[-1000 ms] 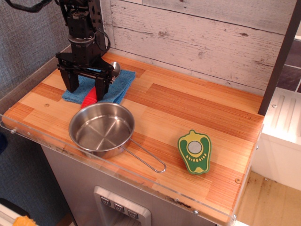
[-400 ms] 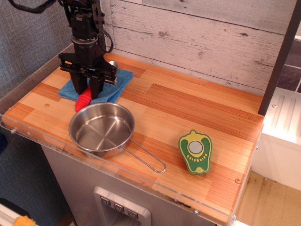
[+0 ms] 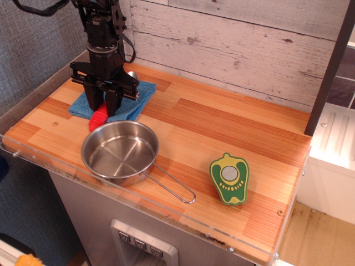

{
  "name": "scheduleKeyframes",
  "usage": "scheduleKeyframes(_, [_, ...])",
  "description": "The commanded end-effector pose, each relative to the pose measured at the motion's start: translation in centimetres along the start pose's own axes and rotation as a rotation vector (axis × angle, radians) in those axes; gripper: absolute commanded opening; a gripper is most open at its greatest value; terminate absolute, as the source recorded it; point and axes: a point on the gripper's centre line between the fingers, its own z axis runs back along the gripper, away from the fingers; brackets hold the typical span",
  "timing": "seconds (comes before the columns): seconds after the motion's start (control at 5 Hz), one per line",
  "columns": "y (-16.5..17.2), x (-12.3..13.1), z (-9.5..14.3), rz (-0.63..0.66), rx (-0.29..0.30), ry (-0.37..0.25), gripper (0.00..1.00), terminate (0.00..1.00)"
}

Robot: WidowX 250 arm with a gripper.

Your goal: Pick up the red spoon and place it on the right of the blue cloth behind the green bell pepper

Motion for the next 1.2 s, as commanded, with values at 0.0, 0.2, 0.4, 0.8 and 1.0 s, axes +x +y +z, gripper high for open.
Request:
scheduleKeyframes(0.0, [0.1,0.4,3.1,0.006,-0.009,-0.078,0.0,0.0])
scheduleKeyframes(0.2, [0.2,0.1,5.3,0.016,-0.018,-0.128,0.0,0.0])
scheduleKeyframes(0.4, [0.1,-0.5,6.9,0.014,-0.026,-0.164,0.0,0.0])
scheduleKeyframes(0.8, [-4.2,-0.5,8.9,-0.04,-0.052,-0.187,0.0,0.0])
scheduleKeyframes(1.0, [-7.6,-0.6,9.6,-0.08,-0.071,-0.203,0.0,0.0])
